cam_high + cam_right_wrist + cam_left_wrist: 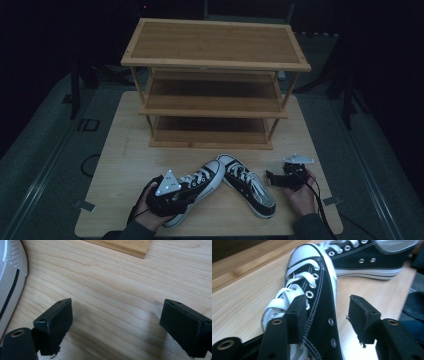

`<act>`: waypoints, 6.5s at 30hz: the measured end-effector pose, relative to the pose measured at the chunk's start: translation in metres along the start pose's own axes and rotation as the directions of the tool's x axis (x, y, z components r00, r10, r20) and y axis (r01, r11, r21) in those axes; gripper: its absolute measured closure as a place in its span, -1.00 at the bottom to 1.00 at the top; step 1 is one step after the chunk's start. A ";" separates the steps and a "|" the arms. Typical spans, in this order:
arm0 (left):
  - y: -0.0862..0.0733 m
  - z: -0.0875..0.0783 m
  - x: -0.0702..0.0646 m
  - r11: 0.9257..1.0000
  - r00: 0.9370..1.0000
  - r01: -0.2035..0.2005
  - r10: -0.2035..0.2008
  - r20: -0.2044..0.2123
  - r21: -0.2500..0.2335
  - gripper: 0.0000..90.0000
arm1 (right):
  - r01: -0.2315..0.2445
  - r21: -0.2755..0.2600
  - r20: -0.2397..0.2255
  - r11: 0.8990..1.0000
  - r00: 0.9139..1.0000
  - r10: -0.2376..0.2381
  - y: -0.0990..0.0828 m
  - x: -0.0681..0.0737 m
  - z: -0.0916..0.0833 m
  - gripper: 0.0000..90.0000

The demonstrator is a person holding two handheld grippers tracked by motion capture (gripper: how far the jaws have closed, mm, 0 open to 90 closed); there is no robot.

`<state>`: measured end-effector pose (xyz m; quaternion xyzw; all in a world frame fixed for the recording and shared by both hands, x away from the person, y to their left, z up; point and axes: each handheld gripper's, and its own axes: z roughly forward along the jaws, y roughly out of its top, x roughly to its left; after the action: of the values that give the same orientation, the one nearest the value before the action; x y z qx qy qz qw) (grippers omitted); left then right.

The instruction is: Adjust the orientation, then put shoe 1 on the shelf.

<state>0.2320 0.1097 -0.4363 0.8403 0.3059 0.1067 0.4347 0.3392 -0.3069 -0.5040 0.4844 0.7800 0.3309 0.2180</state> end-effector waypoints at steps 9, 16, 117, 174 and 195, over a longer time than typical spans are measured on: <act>0.005 -0.016 0.005 0.999 0.997 -0.007 0.003 -0.074 -0.042 0.12 | 0.000 0.000 -0.001 1.000 1.000 0.000 0.000 0.000 0.000 -0.77; -0.004 -0.024 0.016 1.000 0.993 0.005 -0.007 -0.121 -0.019 0.28 | 0.001 0.000 -0.001 1.000 1.000 -0.001 0.000 0.000 0.000 -0.77; 0.065 -0.064 0.061 0.945 0.980 0.188 -0.197 -0.006 -0.268 0.97 | 0.002 0.001 -0.002 1.000 1.000 -0.002 0.000 0.000 0.000 -0.77; 0.174 -0.017 0.101 0.821 0.878 0.261 -0.420 -0.228 -0.508 0.97 | 0.001 0.001 -0.002 1.000 1.000 -0.001 0.000 0.000 0.000 -0.77; 0.196 0.025 0.136 0.718 0.775 0.373 -0.589 -0.228 -0.588 0.97 | 0.001 0.000 -0.002 1.000 1.000 -0.001 0.000 0.000 0.000 -0.77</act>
<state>0.4333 0.0907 -0.3073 0.5413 0.5605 0.2334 0.5817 0.3391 -0.3070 -0.5038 0.4838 0.7804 0.3313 0.2172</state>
